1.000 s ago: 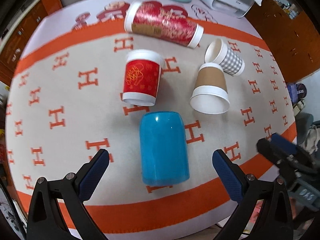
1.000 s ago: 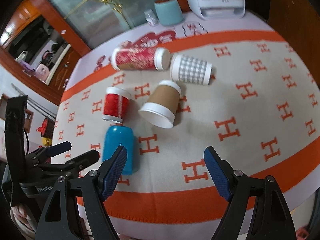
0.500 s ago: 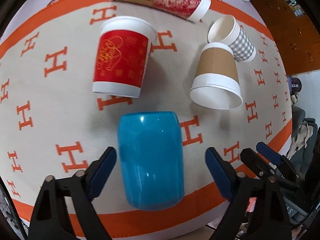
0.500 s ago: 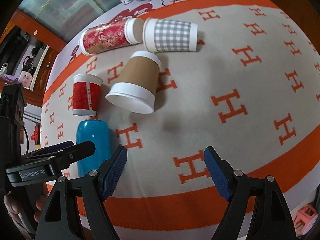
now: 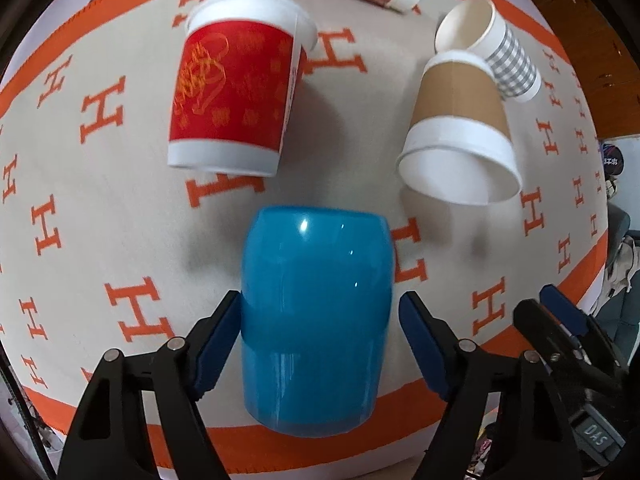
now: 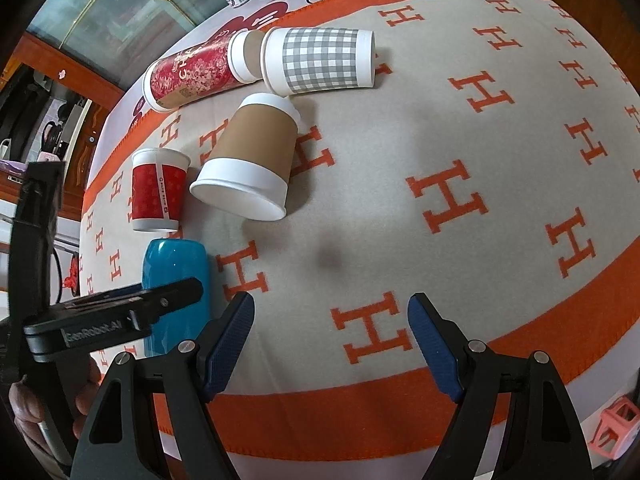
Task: Flip cup upside down
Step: 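Move the left gripper to the lying blue cup and close around it, then tilt the blue cup upright onto the table and open the left gripper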
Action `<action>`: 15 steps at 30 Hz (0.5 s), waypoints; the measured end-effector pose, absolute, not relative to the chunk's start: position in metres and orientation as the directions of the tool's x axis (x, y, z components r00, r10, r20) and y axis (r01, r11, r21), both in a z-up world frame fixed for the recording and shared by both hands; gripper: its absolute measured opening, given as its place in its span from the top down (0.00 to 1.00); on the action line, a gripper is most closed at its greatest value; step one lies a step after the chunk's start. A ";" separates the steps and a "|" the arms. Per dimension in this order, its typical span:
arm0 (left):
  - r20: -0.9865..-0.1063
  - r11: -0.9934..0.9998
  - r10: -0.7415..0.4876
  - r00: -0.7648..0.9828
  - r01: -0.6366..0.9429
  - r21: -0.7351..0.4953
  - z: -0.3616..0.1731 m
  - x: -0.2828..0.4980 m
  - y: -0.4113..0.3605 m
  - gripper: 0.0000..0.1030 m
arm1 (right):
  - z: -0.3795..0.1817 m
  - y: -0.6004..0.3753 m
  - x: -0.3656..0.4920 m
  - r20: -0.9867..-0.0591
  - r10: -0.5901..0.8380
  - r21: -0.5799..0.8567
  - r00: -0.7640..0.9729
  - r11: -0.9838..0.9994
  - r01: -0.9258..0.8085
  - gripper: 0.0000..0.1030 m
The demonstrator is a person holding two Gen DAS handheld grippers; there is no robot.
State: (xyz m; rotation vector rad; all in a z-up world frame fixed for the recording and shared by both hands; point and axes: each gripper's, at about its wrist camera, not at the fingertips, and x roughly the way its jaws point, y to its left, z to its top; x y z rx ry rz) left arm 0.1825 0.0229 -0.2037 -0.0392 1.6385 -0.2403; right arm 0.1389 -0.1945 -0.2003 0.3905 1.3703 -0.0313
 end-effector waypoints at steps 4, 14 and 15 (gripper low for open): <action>-0.984 0.979 -0.159 -0.085 0.117 -0.168 -0.206 0.182 0.022 0.31 | -0.198 -0.195 0.137 -0.955 0.205 0.256 0.215 0.935 0.246 0.22; -0.984 0.979 -0.154 -0.086 0.125 -0.164 -0.206 0.185 0.025 0.31 | -0.197 -0.193 0.130 -0.953 0.212 0.263 0.215 0.933 0.245 0.22; -0.984 0.979 -0.154 -0.087 0.125 -0.164 -0.206 0.185 0.025 0.32 | -0.197 -0.193 0.129 -0.953 0.214 0.264 0.215 0.933 0.246 0.22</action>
